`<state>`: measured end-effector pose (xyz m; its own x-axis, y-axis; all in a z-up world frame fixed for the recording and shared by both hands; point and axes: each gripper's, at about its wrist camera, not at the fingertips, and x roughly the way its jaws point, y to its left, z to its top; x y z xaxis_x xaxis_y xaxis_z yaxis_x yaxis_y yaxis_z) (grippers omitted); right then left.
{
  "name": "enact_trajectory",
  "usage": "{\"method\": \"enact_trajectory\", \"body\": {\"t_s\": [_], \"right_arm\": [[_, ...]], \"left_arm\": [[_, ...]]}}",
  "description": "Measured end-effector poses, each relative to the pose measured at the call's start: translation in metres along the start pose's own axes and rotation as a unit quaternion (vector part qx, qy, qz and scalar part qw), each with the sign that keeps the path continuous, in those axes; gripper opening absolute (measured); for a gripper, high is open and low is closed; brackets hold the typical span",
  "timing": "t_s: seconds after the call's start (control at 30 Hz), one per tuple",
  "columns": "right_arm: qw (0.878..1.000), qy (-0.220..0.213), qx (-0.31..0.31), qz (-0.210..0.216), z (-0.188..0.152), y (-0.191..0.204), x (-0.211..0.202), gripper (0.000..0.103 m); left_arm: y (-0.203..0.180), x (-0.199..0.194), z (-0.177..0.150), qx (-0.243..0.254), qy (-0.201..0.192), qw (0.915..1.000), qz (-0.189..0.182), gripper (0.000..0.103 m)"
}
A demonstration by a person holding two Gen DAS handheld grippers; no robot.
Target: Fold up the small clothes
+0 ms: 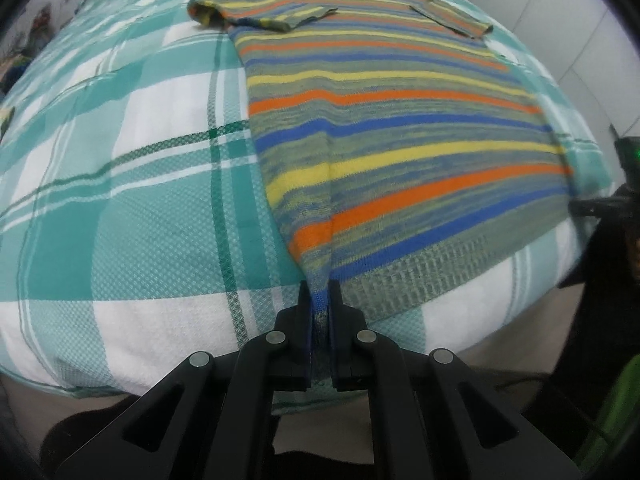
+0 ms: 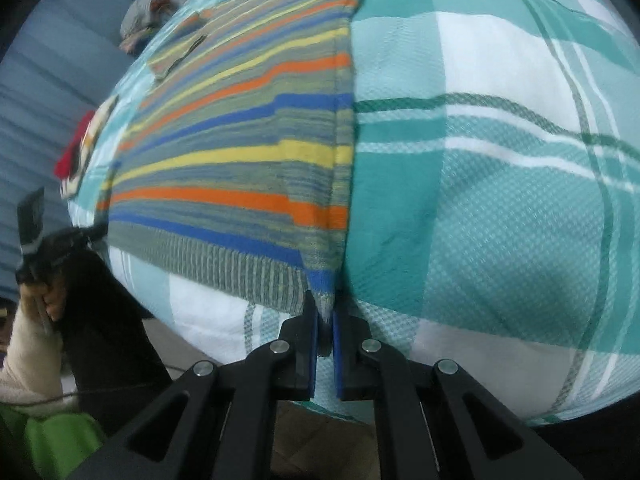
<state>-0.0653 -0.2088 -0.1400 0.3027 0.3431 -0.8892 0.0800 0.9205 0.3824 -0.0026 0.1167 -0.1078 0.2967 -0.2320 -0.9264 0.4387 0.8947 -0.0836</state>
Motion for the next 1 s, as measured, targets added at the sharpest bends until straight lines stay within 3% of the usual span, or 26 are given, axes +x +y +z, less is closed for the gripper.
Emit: {"method": "enact_trajectory", "body": {"t_s": [0.23, 0.27, 0.3, 0.33, 0.37, 0.4, 0.47, 0.57, 0.67, 0.73, 0.77, 0.87, 1.0], "right_arm": [[1.0, -0.023, 0.02, 0.003, -0.011, -0.013, -0.012, 0.005], [0.999, -0.024, 0.021, 0.002, -0.013, -0.015, -0.014, 0.005], [0.999, -0.025, 0.025, 0.004, -0.014, -0.016, -0.016, 0.007], [0.999, -0.023, 0.03, 0.009, -0.015, -0.018, -0.018, 0.013], [0.999, -0.018, 0.035, 0.011, -0.018, -0.019, -0.021, 0.018], [0.999, -0.013, 0.037, 0.01, -0.021, -0.022, -0.025, 0.021], [0.999, -0.008, 0.034, -0.007, -0.025, -0.024, -0.039, 0.04], [0.998, -0.035, 0.013, -0.059, -0.017, -0.026, -0.071, 0.045], [0.983, -0.097, -0.052, -0.149, 0.023, -0.017, -0.113, 0.051], [0.969, -0.14, -0.098, -0.178, 0.057, -0.003, -0.128, 0.056], [0.962, -0.159, -0.123, -0.183, 0.077, 0.007, -0.13, 0.063], [0.95, -0.19, -0.176, -0.172, 0.135, 0.033, -0.11, 0.065], [0.946, -0.182, -0.221, -0.153, 0.198, 0.055, -0.051, 0.064]], "left_arm": [[0.003, -0.001, -0.005, -0.033, -0.019, 0.9991, 0.018, 0.011], [0.001, -0.005, -0.007, -0.031, -0.023, 0.9989, 0.026, 0.015], [-0.002, -0.007, -0.008, -0.028, -0.022, 0.9989, 0.032, 0.027], [-0.004, -0.011, -0.01, -0.026, -0.021, 0.9988, 0.037, 0.045], [-0.004, -0.02, -0.012, -0.026, -0.021, 0.9984, 0.046, 0.052], [-0.008, -0.022, -0.009, -0.028, -0.022, 0.9981, 0.051, 0.057], [-0.003, -0.05, -0.007, -0.031, -0.043, 0.9963, 0.067, 0.057], [0.0, -0.09, 0.013, -0.04, -0.101, 0.9909, 0.08, 0.067], [-0.011, -0.123, 0.051, -0.035, -0.175, 0.9814, 0.072, 0.088], [-0.028, -0.127, 0.078, -0.031, -0.209, 0.9756, 0.06, 0.095], [-0.04, -0.121, 0.094, -0.031, -0.223, 0.9731, 0.05, 0.095], [-0.067, -0.085, 0.119, -0.027, -0.232, 0.9716, 0.04, 0.097], [-0.09, -0.015, 0.128, -0.004, -0.204, 0.9773, 0.057, 0.097]]}}
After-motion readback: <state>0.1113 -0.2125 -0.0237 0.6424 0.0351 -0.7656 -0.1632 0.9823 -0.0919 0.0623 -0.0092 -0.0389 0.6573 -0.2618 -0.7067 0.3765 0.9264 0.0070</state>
